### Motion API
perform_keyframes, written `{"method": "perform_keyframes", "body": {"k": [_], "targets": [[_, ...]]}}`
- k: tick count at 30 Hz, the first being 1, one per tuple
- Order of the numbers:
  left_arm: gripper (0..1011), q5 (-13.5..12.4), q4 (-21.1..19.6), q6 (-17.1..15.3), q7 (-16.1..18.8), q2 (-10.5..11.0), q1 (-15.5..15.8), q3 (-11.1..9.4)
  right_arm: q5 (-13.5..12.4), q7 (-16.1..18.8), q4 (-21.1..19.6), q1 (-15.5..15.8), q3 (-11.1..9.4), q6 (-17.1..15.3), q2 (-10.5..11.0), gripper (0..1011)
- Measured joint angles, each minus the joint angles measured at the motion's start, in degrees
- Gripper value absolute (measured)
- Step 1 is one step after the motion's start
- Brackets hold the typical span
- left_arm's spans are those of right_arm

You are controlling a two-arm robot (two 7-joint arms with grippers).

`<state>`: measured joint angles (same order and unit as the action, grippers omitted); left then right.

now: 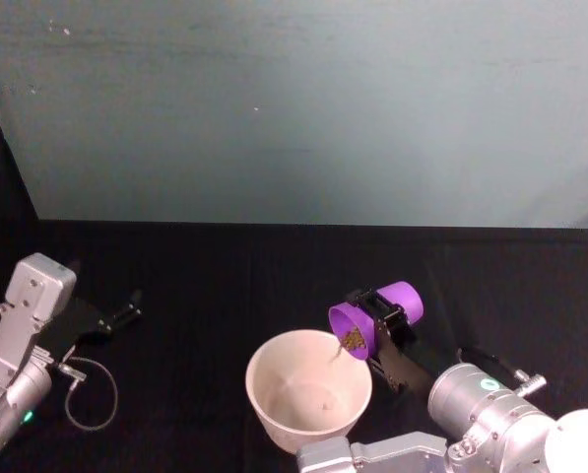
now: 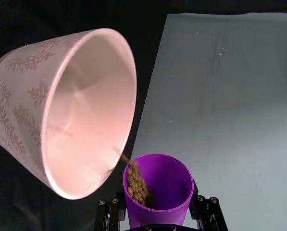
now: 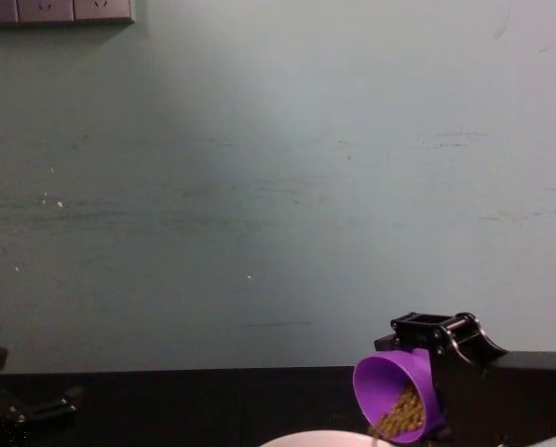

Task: Pick up the cup and pour the mung beans from the cup into the bowl.

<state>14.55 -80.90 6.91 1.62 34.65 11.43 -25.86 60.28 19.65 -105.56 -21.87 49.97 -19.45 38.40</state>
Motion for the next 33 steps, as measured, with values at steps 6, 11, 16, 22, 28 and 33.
{"method": "perform_keyframes", "body": {"k": [6,11,16,22,28,33], "targets": [[1003,0.0,0.0,0.0,0.0,0.0,0.0,0.0,3.2,0.6,0.1,-0.1,0.9,0.1,0.0,732],[1003,0.0,0.0,0.0,0.0,0.0,0.0,0.0,6.5,1.1,0.3,-0.3,1.8,0.2,-0.1,733],[1003,0.0,0.0,0.0,0.0,0.0,0.0,0.0,12.3,1.5,0.5,-0.8,3.7,-0.1,0.0,733],[1003,0.0,0.0,0.0,0.0,0.0,0.0,0.0,18.3,2.3,0.8,-1.2,5.4,-0.8,0.0,733],[1003,0.0,0.0,0.0,0.0,0.0,0.0,0.0,25.2,3.0,1.1,-1.6,7.1,-1.6,-0.1,733],[1003,0.0,0.0,0.0,0.0,0.0,0.0,0.0,28.8,3.1,1.3,-1.7,7.9,-1.7,0.0,732]]}}
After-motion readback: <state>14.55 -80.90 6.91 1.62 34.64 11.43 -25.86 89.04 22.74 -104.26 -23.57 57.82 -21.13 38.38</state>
